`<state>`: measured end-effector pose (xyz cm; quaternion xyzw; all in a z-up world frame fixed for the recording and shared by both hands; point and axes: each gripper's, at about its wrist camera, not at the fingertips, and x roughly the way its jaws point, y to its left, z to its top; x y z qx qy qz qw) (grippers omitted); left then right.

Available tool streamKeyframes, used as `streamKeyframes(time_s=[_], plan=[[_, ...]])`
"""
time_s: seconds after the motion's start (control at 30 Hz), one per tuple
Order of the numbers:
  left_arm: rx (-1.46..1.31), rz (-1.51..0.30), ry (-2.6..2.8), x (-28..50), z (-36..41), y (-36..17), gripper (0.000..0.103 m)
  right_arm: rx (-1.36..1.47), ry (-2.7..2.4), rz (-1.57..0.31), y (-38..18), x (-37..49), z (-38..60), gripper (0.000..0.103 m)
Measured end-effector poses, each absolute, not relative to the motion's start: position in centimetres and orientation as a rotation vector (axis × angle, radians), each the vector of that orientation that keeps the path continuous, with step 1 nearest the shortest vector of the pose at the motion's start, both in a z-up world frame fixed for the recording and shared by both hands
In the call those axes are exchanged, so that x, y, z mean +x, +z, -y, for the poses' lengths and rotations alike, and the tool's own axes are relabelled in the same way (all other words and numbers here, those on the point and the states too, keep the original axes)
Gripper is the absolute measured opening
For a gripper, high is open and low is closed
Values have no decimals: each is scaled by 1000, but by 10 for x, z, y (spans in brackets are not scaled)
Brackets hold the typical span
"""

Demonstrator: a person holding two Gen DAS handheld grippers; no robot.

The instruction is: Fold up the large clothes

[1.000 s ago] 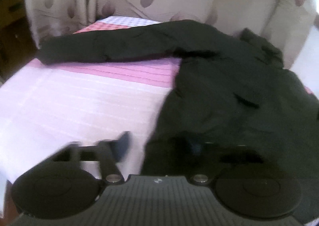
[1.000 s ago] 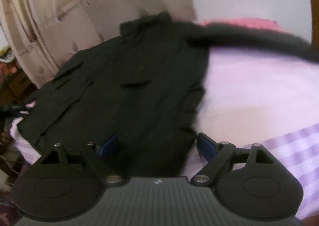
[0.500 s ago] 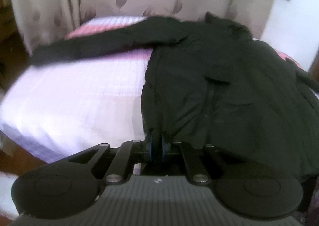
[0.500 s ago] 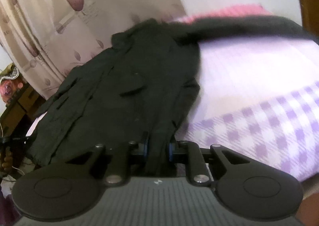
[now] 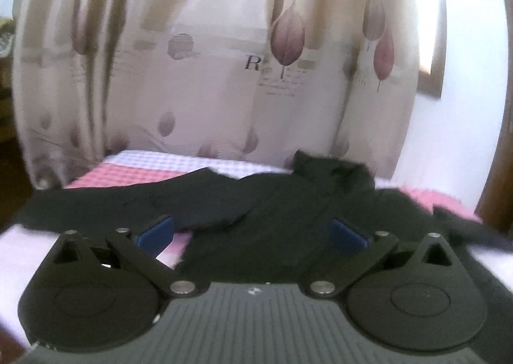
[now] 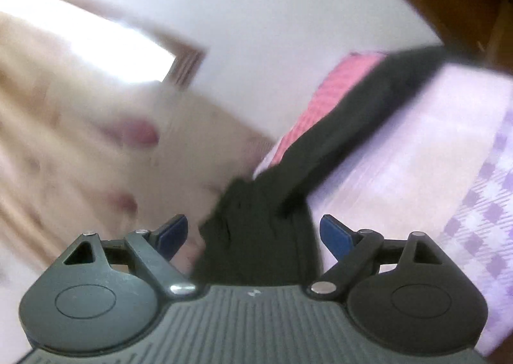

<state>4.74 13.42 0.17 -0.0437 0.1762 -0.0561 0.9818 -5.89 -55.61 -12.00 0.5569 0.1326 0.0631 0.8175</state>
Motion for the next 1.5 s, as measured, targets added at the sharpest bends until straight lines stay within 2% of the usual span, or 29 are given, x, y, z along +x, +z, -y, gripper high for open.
streamKeyframes(time_s=[0.13,0.27,0.43,0.53,0.63,0.87,1.17,1.4,1.43,1.47,1.5], plan=[[-58,-285,-116,93,-104,-21,103,1193,-14,-318,-136,-25,585,90],[-77,-369,-92,149,-92,-44,103,1229,-141,-323,-156,10,617,90],[-93,-409,2,179,-96,-80,103,1279,-231,-274,-167,44,652,90],[-111,-473,4,182,-103,-97,102,1277,-255,-281,-167,60,659,90],[-145,-448,4,178,-112,-96,103,1237,-281,-277,-167,74,657,90],[-171,-469,-1,182,-115,-98,103,1306,-504,-138,-171,71,662,90],[-276,-497,-1,185,-126,-103,103,1301,-236,-214,-181,90,677,92],[-264,-499,6,185,-123,-102,103,1200,-236,-277,-172,112,680,91],[-264,-500,8,186,-123,-102,103,1172,-249,-294,-171,116,679,89],[-265,-501,7,185,-123,-102,103,1136,-270,-318,-170,120,676,82],[-266,-501,7,186,-124,-102,103,1087,-294,-353,-169,127,673,65]])
